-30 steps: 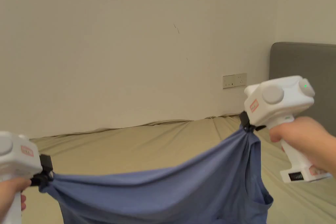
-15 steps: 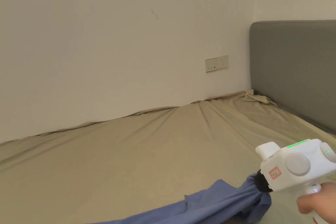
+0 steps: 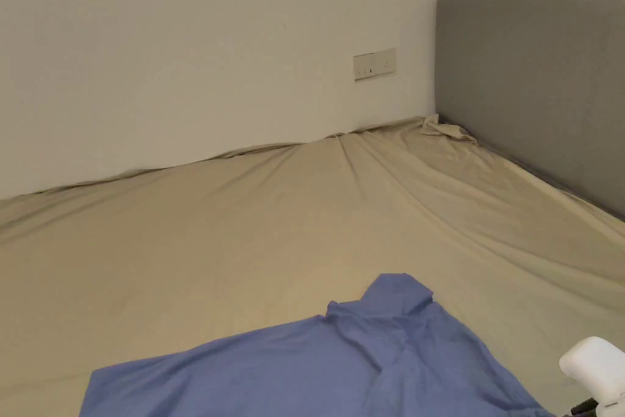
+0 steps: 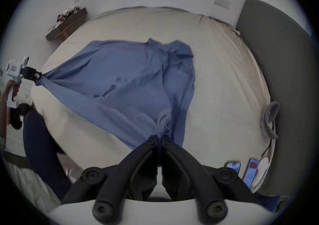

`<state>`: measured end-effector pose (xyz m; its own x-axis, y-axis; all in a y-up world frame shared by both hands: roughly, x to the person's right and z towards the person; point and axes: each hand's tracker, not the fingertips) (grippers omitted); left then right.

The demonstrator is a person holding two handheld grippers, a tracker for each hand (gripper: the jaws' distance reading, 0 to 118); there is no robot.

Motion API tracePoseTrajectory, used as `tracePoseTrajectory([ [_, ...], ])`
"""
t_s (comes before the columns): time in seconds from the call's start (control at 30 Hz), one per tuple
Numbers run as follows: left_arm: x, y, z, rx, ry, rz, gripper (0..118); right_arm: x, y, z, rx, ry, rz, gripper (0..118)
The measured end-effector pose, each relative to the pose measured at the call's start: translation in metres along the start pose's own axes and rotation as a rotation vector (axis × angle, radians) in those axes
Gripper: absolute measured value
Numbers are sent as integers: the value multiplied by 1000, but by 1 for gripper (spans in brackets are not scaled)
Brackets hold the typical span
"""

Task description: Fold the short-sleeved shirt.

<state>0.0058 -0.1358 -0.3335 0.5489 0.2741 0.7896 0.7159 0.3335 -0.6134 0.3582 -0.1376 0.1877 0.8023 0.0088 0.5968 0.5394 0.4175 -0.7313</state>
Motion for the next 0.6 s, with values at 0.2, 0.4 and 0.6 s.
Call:
tracePoseTrajectory([
  [0.2,-8,-57,-19,-109,3,19,5,-9,-48,-27,-150,31,-6,4],
  [0.4,-22,-66,-55,-194,93,-9,5,-14,-46,-55,-286,46,21,4],
  [0.6,-26,-69,-79,-210,146,-34,5,-5,-49,-83,-356,50,1,4],
])
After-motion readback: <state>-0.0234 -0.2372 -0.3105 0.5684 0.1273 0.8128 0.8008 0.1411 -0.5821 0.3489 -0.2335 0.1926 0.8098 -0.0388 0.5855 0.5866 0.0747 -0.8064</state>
